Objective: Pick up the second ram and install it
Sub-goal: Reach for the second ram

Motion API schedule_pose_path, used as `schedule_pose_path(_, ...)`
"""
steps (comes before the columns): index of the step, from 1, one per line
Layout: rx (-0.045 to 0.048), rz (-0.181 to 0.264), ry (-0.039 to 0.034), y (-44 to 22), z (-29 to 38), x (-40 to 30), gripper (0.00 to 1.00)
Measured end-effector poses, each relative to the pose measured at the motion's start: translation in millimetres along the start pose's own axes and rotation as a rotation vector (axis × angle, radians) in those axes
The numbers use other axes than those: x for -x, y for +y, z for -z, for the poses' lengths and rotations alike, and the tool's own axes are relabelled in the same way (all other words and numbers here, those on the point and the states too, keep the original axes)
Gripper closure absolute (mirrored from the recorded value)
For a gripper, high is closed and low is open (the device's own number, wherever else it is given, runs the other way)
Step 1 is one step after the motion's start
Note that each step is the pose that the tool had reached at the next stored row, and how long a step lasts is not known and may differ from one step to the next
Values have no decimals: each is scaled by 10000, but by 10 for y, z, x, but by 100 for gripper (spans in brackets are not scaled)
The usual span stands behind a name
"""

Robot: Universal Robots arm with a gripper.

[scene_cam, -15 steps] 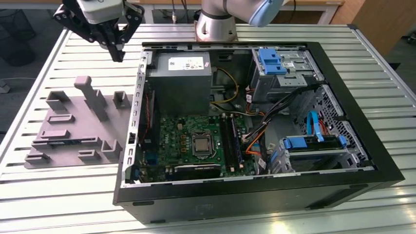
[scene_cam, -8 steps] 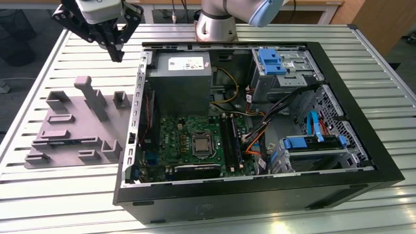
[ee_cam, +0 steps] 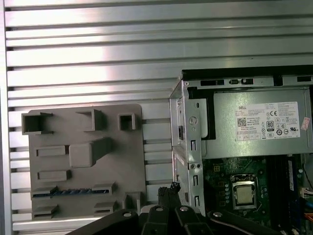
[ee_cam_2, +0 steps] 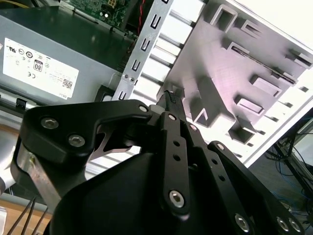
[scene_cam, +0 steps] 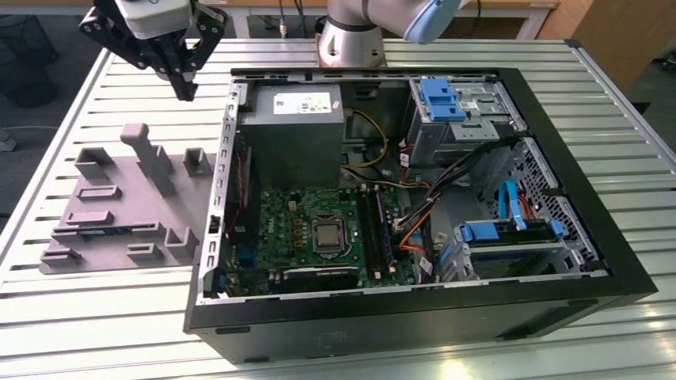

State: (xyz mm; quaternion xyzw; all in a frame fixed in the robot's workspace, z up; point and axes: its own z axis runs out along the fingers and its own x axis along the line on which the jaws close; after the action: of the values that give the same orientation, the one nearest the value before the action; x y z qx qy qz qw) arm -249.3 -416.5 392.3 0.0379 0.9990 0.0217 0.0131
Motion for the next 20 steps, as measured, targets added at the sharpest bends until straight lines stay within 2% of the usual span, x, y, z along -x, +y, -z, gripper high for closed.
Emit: schedule_pose_path(20,1,0,-1,-48,1,-147,89)
